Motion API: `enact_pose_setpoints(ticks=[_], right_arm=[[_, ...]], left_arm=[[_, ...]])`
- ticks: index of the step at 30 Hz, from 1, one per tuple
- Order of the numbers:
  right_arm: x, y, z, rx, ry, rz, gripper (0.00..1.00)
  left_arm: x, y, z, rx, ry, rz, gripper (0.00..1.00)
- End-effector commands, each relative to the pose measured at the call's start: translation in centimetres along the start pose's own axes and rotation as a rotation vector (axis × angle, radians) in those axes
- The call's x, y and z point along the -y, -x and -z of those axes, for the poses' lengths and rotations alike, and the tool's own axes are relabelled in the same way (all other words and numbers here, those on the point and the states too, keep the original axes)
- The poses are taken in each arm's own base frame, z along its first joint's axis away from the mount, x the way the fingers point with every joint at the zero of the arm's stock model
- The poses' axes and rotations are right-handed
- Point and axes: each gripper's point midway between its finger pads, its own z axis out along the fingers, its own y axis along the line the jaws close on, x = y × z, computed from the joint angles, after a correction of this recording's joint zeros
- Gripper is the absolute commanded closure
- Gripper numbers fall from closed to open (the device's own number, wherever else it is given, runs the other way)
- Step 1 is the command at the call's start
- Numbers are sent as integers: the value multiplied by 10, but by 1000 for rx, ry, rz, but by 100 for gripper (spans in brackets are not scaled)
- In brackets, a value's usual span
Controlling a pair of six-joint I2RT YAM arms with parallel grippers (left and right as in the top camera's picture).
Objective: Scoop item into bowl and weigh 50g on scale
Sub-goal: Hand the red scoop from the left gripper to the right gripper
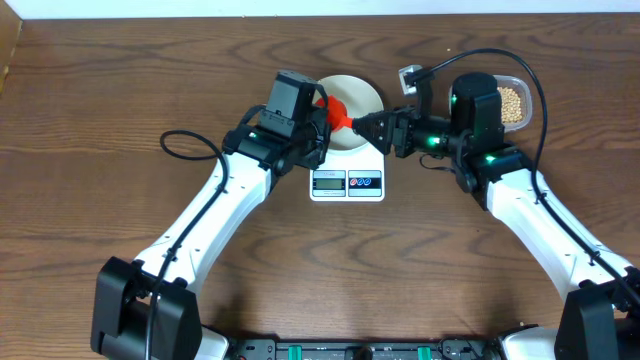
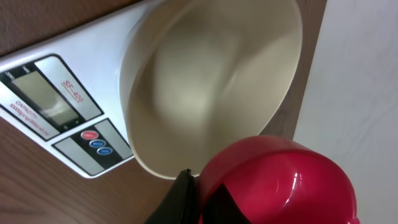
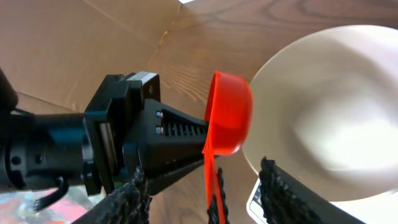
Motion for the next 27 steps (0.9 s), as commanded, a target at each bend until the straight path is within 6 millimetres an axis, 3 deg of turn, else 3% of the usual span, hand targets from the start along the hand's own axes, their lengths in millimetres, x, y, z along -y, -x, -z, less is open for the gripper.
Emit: enact_pose_setpoints(ticks=[1, 4, 16, 19, 24, 26, 27], right_arm=[[3, -1, -5, -7, -24, -21, 55], [5, -4, -5, -18, -32, -34, 64], [8, -10, -5, -38, -44, -57, 79], [8, -10, -5, -38, -44, -57, 98], [8, -10, -5, -37, -44, -56, 99], [9, -10, -5, -36, -47, -57, 99], [9, -10, -5, -36, -48, -57, 99]], left_arm=[[1, -4, 0, -4, 0, 0, 93], [1, -5, 0, -4, 0, 0, 92], [-1, -4, 0, -3, 8, 1, 93], [-1, -4, 0, -3, 8, 1, 92], [-3, -4, 0, -2, 16, 1, 92], [-10, -3, 0, 3, 42, 5, 37], [-10, -2, 0, 10, 45, 6, 34]])
